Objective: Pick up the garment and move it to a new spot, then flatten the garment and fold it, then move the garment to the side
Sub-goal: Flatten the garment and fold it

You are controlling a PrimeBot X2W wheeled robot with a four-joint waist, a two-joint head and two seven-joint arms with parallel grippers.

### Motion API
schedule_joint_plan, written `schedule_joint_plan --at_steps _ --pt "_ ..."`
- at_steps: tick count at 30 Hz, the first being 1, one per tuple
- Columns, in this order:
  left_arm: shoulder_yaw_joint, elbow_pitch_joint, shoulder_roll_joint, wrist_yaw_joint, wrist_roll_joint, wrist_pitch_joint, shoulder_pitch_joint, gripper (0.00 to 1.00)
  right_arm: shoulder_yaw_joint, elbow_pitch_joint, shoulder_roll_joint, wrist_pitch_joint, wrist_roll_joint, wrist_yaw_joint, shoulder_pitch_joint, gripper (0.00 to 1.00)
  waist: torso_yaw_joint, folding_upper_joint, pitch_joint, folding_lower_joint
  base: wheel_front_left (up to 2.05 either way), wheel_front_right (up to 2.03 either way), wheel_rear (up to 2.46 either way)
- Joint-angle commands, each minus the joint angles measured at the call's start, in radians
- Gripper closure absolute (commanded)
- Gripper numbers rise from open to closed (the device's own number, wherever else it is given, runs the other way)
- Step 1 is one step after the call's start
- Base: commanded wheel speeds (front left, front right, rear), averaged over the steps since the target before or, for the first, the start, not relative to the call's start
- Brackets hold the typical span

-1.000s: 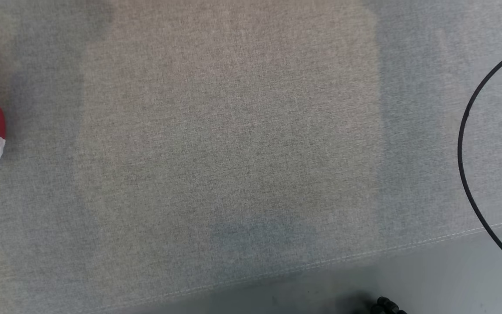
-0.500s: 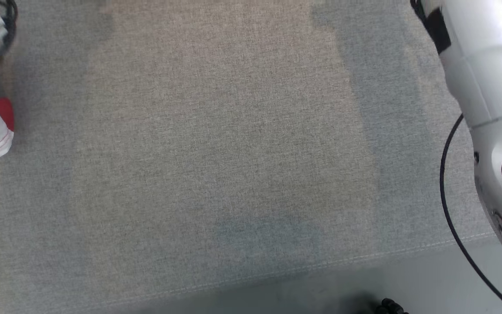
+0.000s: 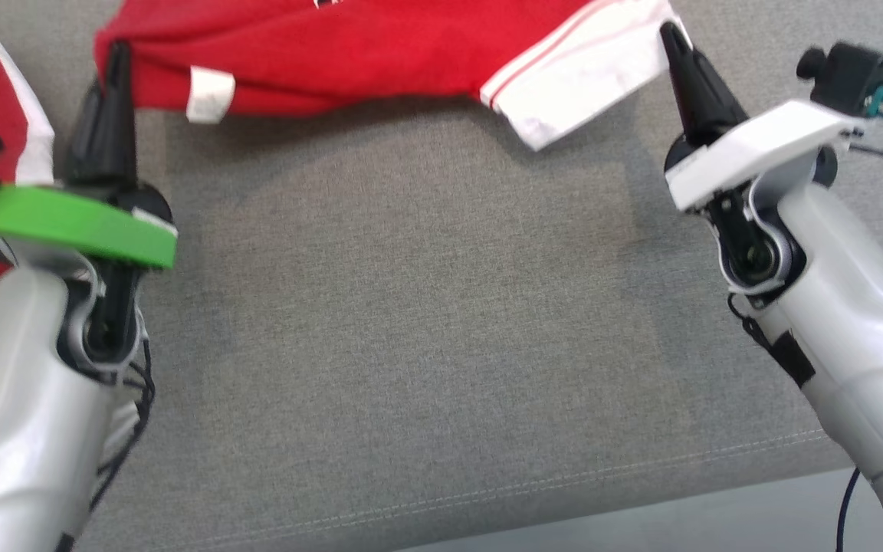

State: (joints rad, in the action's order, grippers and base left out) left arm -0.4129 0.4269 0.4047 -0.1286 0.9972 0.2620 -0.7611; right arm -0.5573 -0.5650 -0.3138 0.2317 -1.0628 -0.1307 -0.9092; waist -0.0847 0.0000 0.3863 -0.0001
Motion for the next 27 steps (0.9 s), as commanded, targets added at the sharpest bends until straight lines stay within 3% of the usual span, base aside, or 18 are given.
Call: schedule_joint_plan --at_steps 1,13,27 --pt "0.006 -0.025 -0.004 -0.002 -0.03 0.002 0.073 1.0 -0.004 0.019 -0.017 0.011 -0.022 0.0 0.059 1.0 -0.003 0.0 -0.115 0.0001 0.0 0.0 0.0" --pt "0.18 -0.132 -0.137 -0.001 -0.15 0.002 0.573 1.0 0.026 0.147 -0.085 0.016 -0.112 0.0 0.473 1.0 -0.04 0.0 -0.294 0.0001 0.0 0.0 0.0" --pt "0.245 -0.075 -0.207 -0.002 -0.227 0.002 0.803 1.0 0.146 0.226 -0.131 -0.117 -0.07 0.0 0.786 1.0 -0.043 0.0 -0.371 0.0001 0.0 0.0 0.0"
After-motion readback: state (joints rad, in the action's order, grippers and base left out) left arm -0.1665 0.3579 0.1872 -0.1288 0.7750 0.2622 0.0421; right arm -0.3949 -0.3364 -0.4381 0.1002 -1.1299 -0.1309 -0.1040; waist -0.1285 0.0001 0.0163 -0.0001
